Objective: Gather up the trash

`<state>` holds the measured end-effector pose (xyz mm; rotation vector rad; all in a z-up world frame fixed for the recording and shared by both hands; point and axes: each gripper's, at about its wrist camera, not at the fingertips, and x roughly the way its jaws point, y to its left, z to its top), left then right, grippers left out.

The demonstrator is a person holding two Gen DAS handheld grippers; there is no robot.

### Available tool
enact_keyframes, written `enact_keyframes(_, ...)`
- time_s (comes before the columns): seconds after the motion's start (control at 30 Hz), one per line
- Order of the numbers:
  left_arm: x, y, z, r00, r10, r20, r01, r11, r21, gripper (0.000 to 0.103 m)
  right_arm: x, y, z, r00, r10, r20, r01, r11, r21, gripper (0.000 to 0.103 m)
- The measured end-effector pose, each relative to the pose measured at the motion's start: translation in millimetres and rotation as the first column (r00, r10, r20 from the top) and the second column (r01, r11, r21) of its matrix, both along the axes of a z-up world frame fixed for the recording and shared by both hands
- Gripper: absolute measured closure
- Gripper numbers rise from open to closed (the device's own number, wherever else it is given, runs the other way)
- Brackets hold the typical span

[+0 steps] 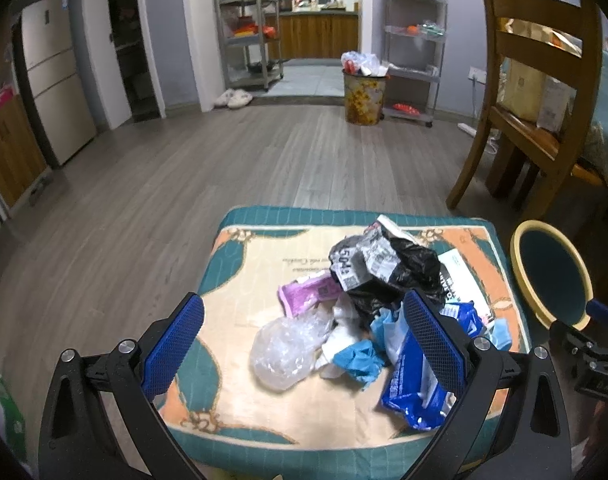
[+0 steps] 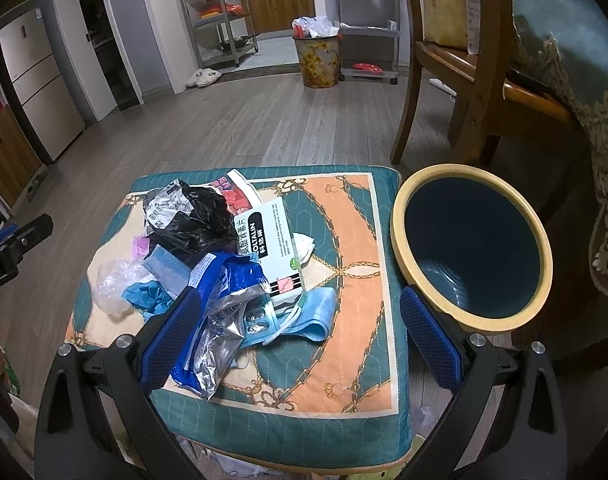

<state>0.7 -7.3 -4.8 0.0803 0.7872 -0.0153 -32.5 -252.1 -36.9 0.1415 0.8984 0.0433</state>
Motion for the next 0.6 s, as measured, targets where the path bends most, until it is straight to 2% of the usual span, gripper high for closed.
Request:
enact_keyframes(0.23,10,-6,3,0.998,-0.053,-0.021,0.053,0.999,-0.005,0.004,5,-4,-3,1.0,-0.014,-0.025,0.014,1.0,0.001,0.006)
enact_keyframes(0.37,25,-6,4,0.994,-0.105,0.0,0.105,0.994,0.009,0.004,19,-11,-1,0.999,0.002,-0.04,-0.003,1.0,-0.018,0.006)
enact_keyframes(0.47,46,1,0,0.996,-0.09,-0.013,0.091,0.995,0.037,0.004,32,-19,-2,0.999,0.001,-0.04,-0.002,1.0,-0.016,0.006)
enact_keyframes(0.6,70,14,-11,0.997,-0.061,-0.055,0.062,0.998,0.014,0.004,48,-24,-13,0.997,0.023,-0.079,-0.02,0.999,0.04,0.006)
